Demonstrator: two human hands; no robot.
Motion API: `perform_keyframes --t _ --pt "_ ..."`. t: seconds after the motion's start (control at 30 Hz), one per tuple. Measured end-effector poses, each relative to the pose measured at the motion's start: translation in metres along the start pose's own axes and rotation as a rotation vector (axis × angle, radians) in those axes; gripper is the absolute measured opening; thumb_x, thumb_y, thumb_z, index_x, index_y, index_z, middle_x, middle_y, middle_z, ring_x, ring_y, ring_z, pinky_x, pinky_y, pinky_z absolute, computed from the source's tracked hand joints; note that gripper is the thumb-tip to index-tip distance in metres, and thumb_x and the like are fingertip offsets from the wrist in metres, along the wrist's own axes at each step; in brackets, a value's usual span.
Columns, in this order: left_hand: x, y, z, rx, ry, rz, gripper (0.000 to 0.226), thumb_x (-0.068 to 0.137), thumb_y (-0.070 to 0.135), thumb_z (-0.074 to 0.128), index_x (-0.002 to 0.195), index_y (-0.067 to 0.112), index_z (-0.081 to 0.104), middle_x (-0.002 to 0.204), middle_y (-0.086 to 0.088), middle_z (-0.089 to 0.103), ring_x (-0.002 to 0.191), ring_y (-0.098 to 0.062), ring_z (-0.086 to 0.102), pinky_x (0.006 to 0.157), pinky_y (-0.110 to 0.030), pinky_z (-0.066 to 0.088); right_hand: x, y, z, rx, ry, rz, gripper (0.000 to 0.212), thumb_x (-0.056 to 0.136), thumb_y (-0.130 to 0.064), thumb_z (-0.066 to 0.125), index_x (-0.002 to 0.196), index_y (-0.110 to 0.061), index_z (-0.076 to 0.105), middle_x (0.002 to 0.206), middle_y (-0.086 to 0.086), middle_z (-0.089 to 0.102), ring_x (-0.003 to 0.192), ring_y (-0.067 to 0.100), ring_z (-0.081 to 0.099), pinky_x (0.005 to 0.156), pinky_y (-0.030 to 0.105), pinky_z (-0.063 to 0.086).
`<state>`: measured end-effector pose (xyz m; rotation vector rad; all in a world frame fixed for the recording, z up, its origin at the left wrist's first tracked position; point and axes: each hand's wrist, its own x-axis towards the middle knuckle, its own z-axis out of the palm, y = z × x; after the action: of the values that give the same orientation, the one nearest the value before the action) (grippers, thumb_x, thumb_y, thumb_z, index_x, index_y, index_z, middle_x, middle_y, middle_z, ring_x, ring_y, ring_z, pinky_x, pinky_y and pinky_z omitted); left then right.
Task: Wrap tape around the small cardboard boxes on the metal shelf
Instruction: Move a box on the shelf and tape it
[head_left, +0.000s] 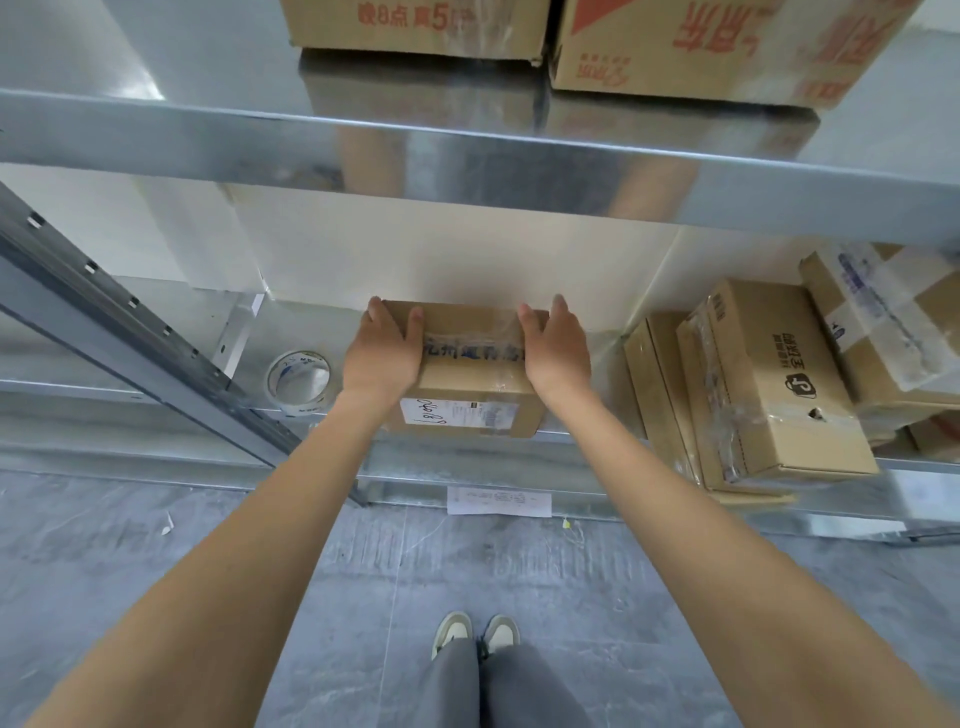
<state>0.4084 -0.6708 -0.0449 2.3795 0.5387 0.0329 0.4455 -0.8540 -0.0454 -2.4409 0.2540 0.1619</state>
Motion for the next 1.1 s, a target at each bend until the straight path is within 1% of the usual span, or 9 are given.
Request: perform_keyframes --t 0.07,0.17,0.3,0.43,0.7,0.83,0.9,1.0,1.1 --pt "0.002 -0.003 0.001 -0.01 -0.001 0.0 0.049 0.103 0.044 0.036 0.121 -0.002 0.039 0.117 -0.024 0.055 0.106 -0.042 0.055 0.076 -0.038 0.035 0.002 -0.01 -0.001 -0.185 -0.012 -0.197 0.068 0.101 -0.054 0.024 0.154 -0.012 0.017 0.159 0.006 0.023 0.146 0.022 0.022 0.116 0.043 0.023" --pt "0.0 -0.006 0.002 -0.018 0.004 -0.018 0.046 0.103 0.045 0.035 0.113 0.0 0.04 0.107 -0.023 0.058 0.097 -0.042 0.057 0.073 -0.038 0.036 -0.003 -0.02 0.009 -0.414 -0.138 -0.394 0.077 0.097 -0.062 0.011 0.155 -0.012 0.004 0.163 0.002 0.0 0.15 0.015 -0.003 0.12 0.046 -0.003" --pt "0.001 -0.003 0.002 -0.009 -0.002 -0.041 0.045 0.104 0.044 0.033 0.114 0.0 0.039 0.109 -0.026 0.059 0.099 -0.043 0.057 0.075 -0.04 0.038 -0.014 -0.021 0.014 -0.574 -0.183 -0.403 0.087 0.093 -0.069 0.008 0.153 -0.007 -0.003 0.163 0.006 -0.008 0.149 0.017 -0.011 0.118 0.053 -0.009" --pt "0.003 -0.002 0.005 0.013 -0.012 -0.059 0.047 0.104 0.044 0.032 0.117 -0.001 0.038 0.111 -0.026 0.058 0.101 -0.044 0.057 0.075 -0.039 0.037 -0.071 0.006 0.014 -0.585 -0.083 -0.547 0.092 0.092 -0.069 0.018 0.152 0.0 0.013 0.161 0.016 0.01 0.15 0.024 0.005 0.119 0.053 0.0" --pt "0.005 -0.003 0.002 -0.022 -0.025 -0.059 0.045 0.104 0.044 0.032 0.115 0.001 0.038 0.109 -0.026 0.058 0.1 -0.044 0.057 0.074 -0.039 0.037 -0.113 0.03 0.017 -0.47 0.068 -0.657 0.069 0.095 -0.037 0.056 0.148 0.0 0.032 0.155 0.017 0.031 0.144 0.03 0.027 0.119 0.048 0.019" --pt "0.006 -0.008 0.001 -0.116 -0.077 -0.099 0.047 0.101 0.05 0.034 0.114 0.005 0.039 0.112 -0.023 0.059 0.102 -0.041 0.055 0.076 -0.038 0.035 -0.083 0.042 -0.007 -0.098 -0.048 -0.369 0.082 0.089 -0.047 0.06 0.153 -0.015 0.02 0.162 0.01 0.011 0.143 0.026 0.025 0.117 0.042 0.022" --pt "0.004 -0.007 -0.004 -0.278 -0.094 -0.17 0.052 0.1 0.055 0.033 0.12 0.009 0.045 0.11 -0.013 0.057 0.098 -0.033 0.051 0.077 -0.037 0.035 -0.072 0.045 -0.015 0.107 -0.165 -0.242 0.09 0.085 -0.047 0.067 0.154 -0.021 0.016 0.159 0.005 0.024 0.106 0.013 0.05 0.109 0.043 0.039" --pt "-0.003 -0.018 -0.013 -0.671 -0.061 -0.266 0.048 0.099 0.061 0.03 0.114 0.023 0.055 0.107 0.002 0.061 0.099 -0.02 0.057 0.082 -0.033 0.042 -0.06 0.044 -0.023 0.176 -0.042 -0.241 0.09 0.07 -0.066 0.07 0.144 -0.023 0.039 0.136 -0.003 0.054 0.087 0.011 0.054 0.088 0.034 0.05" --pt "-0.014 -0.026 -0.019 -0.776 -0.12 -0.253 0.061 0.089 0.075 0.031 0.118 0.03 0.06 0.107 0.013 0.068 0.099 -0.006 0.064 0.089 -0.029 0.044 -0.039 0.037 -0.026 0.223 0.084 -0.17 0.073 0.065 -0.082 0.058 0.102 -0.019 0.064 0.092 -0.008 0.068 0.075 0.013 0.06 0.064 0.029 0.046"
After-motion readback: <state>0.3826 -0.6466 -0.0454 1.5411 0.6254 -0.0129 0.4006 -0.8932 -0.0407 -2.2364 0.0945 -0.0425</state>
